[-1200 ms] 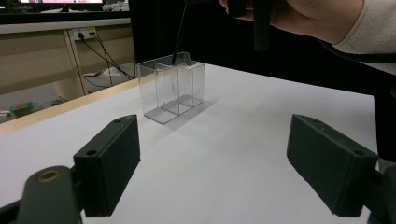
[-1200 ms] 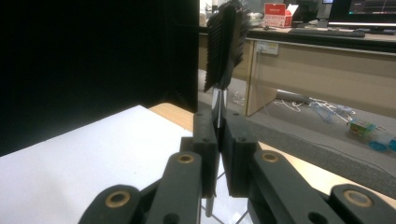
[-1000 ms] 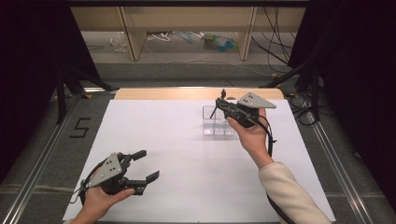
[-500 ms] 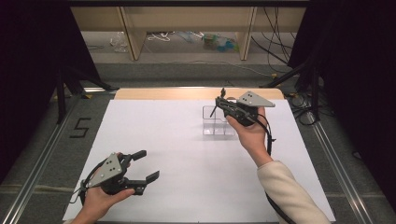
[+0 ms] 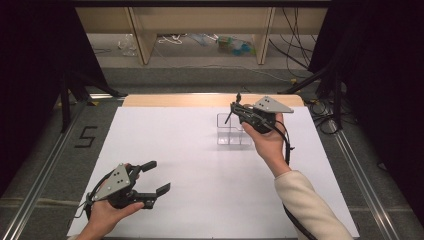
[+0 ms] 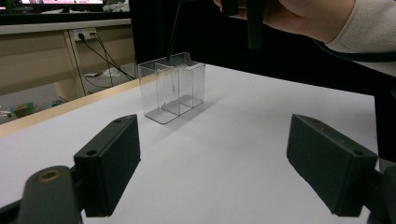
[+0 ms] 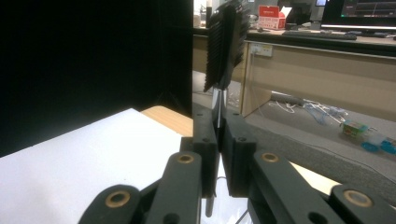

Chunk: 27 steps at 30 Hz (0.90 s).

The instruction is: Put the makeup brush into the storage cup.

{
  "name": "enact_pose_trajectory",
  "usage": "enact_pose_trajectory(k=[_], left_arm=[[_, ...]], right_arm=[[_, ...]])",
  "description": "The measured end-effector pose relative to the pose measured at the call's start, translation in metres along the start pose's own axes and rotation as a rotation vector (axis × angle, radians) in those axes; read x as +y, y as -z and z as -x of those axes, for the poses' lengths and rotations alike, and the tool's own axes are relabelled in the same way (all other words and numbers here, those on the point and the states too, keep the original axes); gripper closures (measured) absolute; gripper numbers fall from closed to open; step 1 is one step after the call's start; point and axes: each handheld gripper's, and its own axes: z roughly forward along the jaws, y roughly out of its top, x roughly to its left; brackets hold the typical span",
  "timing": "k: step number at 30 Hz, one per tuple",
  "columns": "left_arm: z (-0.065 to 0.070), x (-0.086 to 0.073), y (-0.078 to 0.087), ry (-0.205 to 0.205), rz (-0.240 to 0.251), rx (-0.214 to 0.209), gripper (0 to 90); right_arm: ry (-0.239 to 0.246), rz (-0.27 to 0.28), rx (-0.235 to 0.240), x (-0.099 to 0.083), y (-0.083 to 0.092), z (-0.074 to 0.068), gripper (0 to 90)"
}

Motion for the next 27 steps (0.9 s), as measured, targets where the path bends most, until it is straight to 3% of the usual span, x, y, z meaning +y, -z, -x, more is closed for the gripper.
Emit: enact_pose_trajectory(k=[2,9,11,15,20,23,27], left_arm=[[0.0,0.0,0.0,0.0,0.0,-0.001,17.5],[0.0001,0.0,0.0,0.0,0.001,-0.001,17.6],[0.0,0.0001,0.0,0.0,0.001,0.0,17.6],[0.0,0.0,0.0001,0.0,0.001,0.0,17.7],[-0.0001,0.0,0.0001,0.0,0.0,-0.001,17.6],[-0.0001,0.0,0.0001,0.0,0.001,-0.001,17.6],[0.0,0.0,0.0002,0.001,0.001,0.0,17.7]], right_arm=[[-0.023,-0.019,0.004,-0.0001,0.0004,-0.0015,85.4],[0.002,0.003,-0.008,0.0005,-0.002,0.0017,85.4],[-0.021,-0.017,-0.002,0.0007,-0.0015,0.0004,85.4],[0.0,-0.002,-0.01,0.0006,-0.0033,0.0024,85.4],[-0.019,-0.02,-0.01,0.0001,-0.0045,0.0019,85.4],[0.004,-0.008,-0.015,-0.0002,-0.006,0.0037,85.4],[-0.003,-0.007,-0.019,-0.0006,-0.0075,0.004,85.4]])
